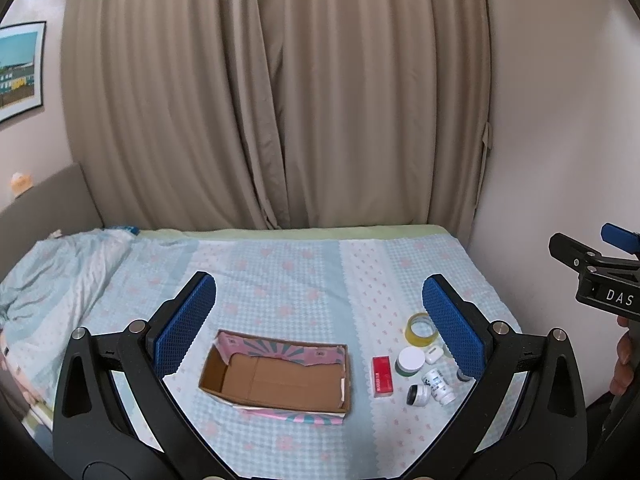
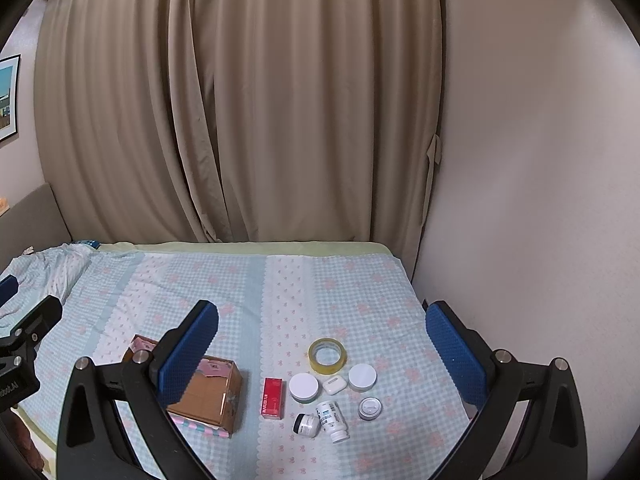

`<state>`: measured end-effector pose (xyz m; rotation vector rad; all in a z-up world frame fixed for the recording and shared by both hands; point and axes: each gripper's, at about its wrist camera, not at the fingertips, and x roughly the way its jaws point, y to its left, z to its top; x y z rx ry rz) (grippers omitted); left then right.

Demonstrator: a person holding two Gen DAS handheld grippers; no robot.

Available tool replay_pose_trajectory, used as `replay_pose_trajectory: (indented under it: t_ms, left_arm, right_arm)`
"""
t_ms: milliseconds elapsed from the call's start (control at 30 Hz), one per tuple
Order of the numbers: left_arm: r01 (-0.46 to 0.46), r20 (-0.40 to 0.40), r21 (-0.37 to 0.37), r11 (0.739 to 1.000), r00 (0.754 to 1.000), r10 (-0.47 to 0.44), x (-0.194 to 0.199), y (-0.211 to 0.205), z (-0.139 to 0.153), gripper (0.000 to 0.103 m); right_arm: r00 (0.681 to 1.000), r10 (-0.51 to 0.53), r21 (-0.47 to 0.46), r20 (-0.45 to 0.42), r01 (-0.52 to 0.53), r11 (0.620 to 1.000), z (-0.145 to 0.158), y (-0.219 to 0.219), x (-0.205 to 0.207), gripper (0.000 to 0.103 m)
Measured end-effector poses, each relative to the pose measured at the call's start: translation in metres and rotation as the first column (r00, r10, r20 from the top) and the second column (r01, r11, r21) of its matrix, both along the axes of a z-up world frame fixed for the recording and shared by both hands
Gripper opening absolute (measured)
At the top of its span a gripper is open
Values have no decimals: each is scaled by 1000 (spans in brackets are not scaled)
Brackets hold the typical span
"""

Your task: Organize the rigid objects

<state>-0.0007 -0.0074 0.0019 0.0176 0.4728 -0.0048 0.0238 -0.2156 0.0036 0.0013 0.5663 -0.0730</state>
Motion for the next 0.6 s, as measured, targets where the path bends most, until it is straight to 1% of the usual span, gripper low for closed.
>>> replay_pose_trajectory:
  t_ms: [200,600]
  left_arm:
    - [0,9,6,1000,1000,-1,-2,-2,-4,103]
    - [17,-20,-9,1000,1000,-17,1,3,-5,103]
  right_arm:
    - [1000,2,4,-1,-2,1000,1,1,1,103]
    - [1000,3,2,0,-3,1000,-2,1,0,103]
